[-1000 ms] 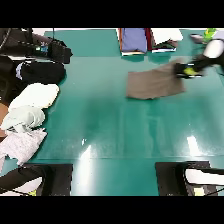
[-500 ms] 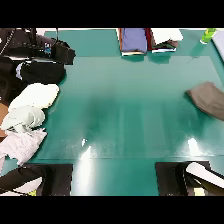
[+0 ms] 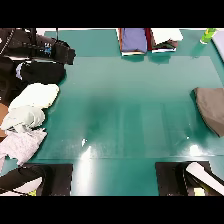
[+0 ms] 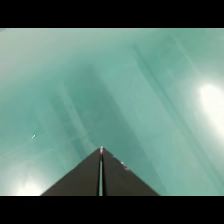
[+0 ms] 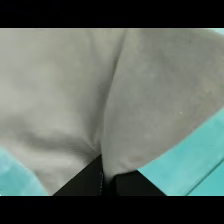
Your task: Fold the shirts.
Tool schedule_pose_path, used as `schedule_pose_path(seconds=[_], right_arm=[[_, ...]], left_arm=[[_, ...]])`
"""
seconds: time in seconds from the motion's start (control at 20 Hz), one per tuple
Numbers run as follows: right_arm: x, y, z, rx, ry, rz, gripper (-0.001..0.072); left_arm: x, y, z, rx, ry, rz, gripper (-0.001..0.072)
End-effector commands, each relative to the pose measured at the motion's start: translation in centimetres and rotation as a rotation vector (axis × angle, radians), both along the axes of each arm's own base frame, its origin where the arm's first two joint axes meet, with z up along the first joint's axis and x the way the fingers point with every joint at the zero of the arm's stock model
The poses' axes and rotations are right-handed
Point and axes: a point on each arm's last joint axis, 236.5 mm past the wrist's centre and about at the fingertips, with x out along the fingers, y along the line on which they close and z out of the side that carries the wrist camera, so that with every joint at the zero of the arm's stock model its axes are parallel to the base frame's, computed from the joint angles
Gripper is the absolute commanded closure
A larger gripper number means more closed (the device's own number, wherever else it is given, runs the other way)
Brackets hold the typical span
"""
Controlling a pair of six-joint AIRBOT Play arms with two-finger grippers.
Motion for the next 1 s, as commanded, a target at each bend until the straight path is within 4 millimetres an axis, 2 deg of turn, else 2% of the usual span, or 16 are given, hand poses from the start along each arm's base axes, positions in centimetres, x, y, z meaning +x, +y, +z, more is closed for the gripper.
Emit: schedule_pose_path(seconds=[0.0, 0.05, 0.1, 0.15, 0.2, 0.25, 0.3, 0.35, 0.4, 0.5, 0.6, 0.65, 0.7, 0.75, 0.85, 0.95], right_arm=[[-1.9, -0.8, 0.8, -0.054, 0.134, 0.04, 0.0548], [-2.4, -1.4, 1.2, -0.061, 0.156, 0.031, 0.0277], [-2.7, -1.8, 1.7, -0.05, 0.163, 0.012, 0.0101], [-2.8, -1.9, 2.4, -0.03, 0.168, -0.007, 0.0101], [-2.0, -1.8, 3.4, -0.013, 0.143, -0.011, 0.0116], [-0.3, -1.4, 4.5, -0.008, 0.086, 0.011, 0.012], [2.1, -0.3, 5.7, 0.0, 0.004, 0.049, 0.012], [5.3, 1.9, 7.1, 0.02, -0.1, 0.109, 0.0121], [8.3, 4.5, 8.3, 0.036, -0.198, 0.181, 0.0131], [13.7, 11.4, 10.6, 0.072, -0.369, 0.357, 0.014], [16.8, 17.8, 11.7, 0.091, -0.43, 0.539, 0.014], [17.6, 20.7, 11.8, 0.103, -0.437, 0.618, 0.014], [18.0, 23.6, 11.5, 0.122, -0.431, 0.696, 0.0187], [18.2, 26.0, 11.1, 0.142, -0.42, 0.759, 0.0292], [18.3, 30.1, 10.1, 0.175, -0.393, 0.866, 0.0386], [18.1, 32.9, 9.4, 0.192, -0.376, 0.948, 0.0619]], left_arm=[[0.0, 0.0, -0.1, 0.004, 0.004, -0.001, 0.0681], [0.0, 0.0, -0.1, 0.004, 0.003, -0.001, 0.0682], [-0.1, 0.0, -0.1, 0.003, 0.004, -0.001, 0.0682], [0.0, 0.0, -0.1, 0.002, 0.004, 0.0, 0.0681], [0.0, 0.0, -0.1, 0.001, 0.003, 0.0, 0.0681], [-0.1, 0.0, -0.1, 0.0, 0.004, -0.001, 0.0681], [-0.1, 0.0, -0.1, -0.001, 0.004, -0.001, 0.0681], [-0.1, 0.0, -0.1, 0.0, 0.005, -0.002, 0.0681], [-0.1, 0.0, -0.1, 0.0, 0.005, -0.002, 0.0681], [0.1, 0.0, 0.0, 0.0, -0.002, 0.0, 0.0681], [0.3, 0.0, 0.3, -0.005, -0.018, 0.005, 0.0681], [0.4, 0.0, 0.4, -0.008, -0.023, 0.006, 0.0681], [0.4, -0.1, 0.4, -0.008, -0.022, 0.006, 0.0681], [0.4, -0.1, 0.4, -0.009, -0.023, 0.006, 0.0681], [0.4, -0.1, 0.4, -0.009, -0.023, 0.006, 0.0681], [0.4, -0.1, 0.4, -0.009, -0.023, 0.006, 0.0681]])
